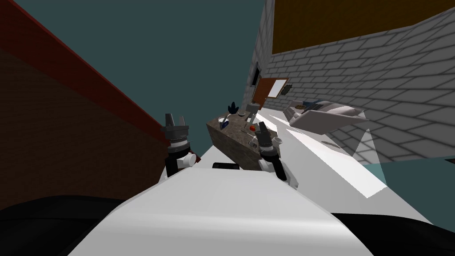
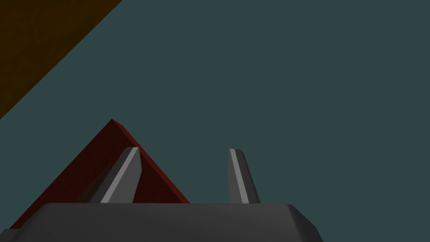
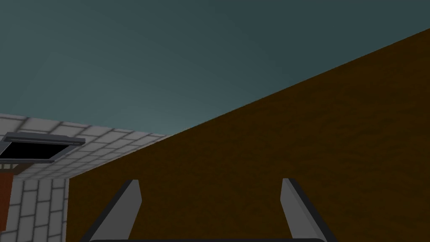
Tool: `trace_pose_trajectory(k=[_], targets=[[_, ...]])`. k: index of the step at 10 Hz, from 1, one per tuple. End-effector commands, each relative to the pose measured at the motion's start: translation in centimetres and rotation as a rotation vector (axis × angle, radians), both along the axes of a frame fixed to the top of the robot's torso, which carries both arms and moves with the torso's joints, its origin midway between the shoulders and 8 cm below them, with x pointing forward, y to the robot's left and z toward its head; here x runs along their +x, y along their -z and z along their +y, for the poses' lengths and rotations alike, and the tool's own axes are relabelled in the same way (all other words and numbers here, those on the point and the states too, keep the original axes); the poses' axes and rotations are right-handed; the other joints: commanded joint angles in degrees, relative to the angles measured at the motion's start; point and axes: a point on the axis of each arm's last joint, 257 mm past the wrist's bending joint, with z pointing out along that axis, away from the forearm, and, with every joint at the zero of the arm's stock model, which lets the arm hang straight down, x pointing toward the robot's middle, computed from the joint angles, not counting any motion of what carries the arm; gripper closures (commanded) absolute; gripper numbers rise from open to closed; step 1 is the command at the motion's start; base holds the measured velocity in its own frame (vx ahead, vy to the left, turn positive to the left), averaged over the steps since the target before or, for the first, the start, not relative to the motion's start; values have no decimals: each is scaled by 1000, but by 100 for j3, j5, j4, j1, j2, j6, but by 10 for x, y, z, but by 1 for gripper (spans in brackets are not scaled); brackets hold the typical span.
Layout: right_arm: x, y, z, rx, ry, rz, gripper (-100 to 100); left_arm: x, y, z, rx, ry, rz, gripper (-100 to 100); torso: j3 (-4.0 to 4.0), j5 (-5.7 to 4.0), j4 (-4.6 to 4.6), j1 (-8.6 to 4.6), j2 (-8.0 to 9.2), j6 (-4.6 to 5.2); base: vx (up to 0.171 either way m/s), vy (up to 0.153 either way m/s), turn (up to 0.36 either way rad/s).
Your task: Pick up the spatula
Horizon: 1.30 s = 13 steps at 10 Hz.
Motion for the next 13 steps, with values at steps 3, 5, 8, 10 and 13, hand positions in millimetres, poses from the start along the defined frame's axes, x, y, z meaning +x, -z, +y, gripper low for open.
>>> trace_pose_trajectory(k=[3,5,8,10,13], targets=[[6,27,13,-123,-38,48,-100,0,0,0,0,0,0,0,0,0,0,1,-1,0,-4,13,46],[10,45,18,-198,-58,79,-100,0,0,0,0,0,0,0,-1,0,0,0,-1,0,-1,14,51],[13,66,22,-290,-82,114,-100,0,0,0,0,0,0,0,0,0,0,0,-1,0,-1,10,38],[16,87,24,-369,-99,147,-100,0,0,0,0,0,0,0,0,0,0,2,-1,1,0,16,67],[17,111,22,-462,-118,183,-100,0,0,0,0,0,0,0,-1,0,0,1,-2,3,-1,11,45]])
